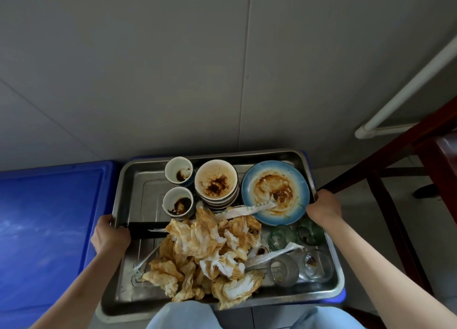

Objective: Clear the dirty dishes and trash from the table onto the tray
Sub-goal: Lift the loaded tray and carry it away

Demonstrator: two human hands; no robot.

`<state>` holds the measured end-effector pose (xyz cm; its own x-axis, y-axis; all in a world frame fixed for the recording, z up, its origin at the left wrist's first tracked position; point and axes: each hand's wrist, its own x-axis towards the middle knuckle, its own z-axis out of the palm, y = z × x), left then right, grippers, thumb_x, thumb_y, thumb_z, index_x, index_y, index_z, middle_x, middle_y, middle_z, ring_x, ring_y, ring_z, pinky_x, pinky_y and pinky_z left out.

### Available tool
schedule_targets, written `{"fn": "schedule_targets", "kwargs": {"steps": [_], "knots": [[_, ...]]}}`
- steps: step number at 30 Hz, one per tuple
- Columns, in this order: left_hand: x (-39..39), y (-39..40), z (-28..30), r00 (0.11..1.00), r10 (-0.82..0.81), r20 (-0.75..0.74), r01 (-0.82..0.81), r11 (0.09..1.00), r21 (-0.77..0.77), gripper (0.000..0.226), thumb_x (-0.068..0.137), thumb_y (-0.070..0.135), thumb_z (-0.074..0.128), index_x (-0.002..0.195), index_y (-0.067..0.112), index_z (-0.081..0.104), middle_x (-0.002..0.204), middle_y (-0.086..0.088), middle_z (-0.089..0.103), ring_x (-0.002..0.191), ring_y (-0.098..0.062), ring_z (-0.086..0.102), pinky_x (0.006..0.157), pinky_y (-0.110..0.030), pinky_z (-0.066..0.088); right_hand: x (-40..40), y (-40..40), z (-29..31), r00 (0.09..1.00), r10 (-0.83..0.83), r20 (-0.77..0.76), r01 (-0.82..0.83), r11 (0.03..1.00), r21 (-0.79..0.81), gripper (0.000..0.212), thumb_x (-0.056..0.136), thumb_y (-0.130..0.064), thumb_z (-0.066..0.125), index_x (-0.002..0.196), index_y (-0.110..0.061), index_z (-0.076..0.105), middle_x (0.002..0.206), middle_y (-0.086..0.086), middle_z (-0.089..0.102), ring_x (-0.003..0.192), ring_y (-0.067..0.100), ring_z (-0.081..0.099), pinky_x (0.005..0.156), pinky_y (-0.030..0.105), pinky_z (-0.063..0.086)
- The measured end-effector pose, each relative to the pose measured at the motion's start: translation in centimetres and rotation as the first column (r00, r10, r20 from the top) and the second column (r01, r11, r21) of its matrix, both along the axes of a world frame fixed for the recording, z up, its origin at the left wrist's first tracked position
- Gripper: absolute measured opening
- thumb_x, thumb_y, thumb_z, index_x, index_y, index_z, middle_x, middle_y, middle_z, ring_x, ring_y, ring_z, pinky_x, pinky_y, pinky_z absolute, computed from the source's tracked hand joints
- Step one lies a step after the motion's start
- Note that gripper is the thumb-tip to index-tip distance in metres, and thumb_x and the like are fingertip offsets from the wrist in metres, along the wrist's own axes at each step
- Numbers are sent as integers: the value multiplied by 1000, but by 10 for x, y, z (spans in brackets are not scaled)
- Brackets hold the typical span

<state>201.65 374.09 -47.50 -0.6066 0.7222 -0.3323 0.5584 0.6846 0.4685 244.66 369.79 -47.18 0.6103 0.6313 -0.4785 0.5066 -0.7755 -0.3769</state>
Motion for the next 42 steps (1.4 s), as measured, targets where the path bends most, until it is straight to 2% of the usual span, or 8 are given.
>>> {"fn": "schedule_targets", "kwargs": {"steps": [11,15,17,20,28,33,37,42], "knots": [[-1,0,-3,1000,0,-21,-1,999,-42,44,86,-1,57,128,4,48,114,-29,56,105,-45,51,86,-51,45,-3,-1,-1,1000,6,-13,-6,1000,9,19,82,-4,61,96,-6,50,93,11,53,83,26,53,60,29,40],[0,1,-1,1000,-12,-5,12,997,-80,43,87,-1,55,129,5,47,115,-29,55,103,-46,51,84,-52,47,-2,-1,4,999,35,-12,-36,999,-8,15,84,4,52,91,-8,47,95,13,54,85,26,53,64,30,41],[1,2,2,1000,-8,18,10,996,-91,43,87,-2,55,128,5,48,114,-28,55,102,-46,54,85,-53,49,-1,0,7,998,67,-20,-68,996,-53,13,87,2,49,97,-6,49,103,15,57,96,30,56,69,32,43],[1,3,7,999,-4,41,9,994,-109,41,87,-1,55,127,6,49,113,-27,57,101,-45,55,85,-54,49,-3,5,11,996,85,-28,-88,986,-143,26,92,-4,48,118,-3,48,118,18,55,109,32,54,77,33,44],[-2,5,14,997,-70,10,71,985,-155,43,85,0,58,127,6,50,115,-27,57,104,-44,54,83,-49,49,-9,7,11,997,65,-43,-71,981,-179,32,90,-9,50,121,1,47,120,20,55,110,33,54,79,33,45],[-1,7,15,992,-123,-30,115,976,-187,44,85,3,61,127,3,50,118,-27,55,111,-44,48,85,-47,43,-13,3,14,999,51,-4,-51,994,-101,34,90,-10,48,124,-6,44,121,18,55,111,34,53,75,31,41],[9,10,22,993,-121,-4,118,972,-203,57,82,8,65,133,8,41,125,-27,47,112,-44,46,93,-54,41,-18,5,22,998,55,-19,-56,995,-77,42,91,-9,47,132,-8,38,126,18,53,113,35,52,77,31,42],[25,8,36,986,-164,5,162,969,-189,71,83,15,66,143,12,28,138,-24,36,124,-44,35,100,-53,32,-27,4,40,992,113,-55,-115,993,-36,43,89,-16,53,130,-9,41,120,15,58,109,31,56,75,29,43]]}}
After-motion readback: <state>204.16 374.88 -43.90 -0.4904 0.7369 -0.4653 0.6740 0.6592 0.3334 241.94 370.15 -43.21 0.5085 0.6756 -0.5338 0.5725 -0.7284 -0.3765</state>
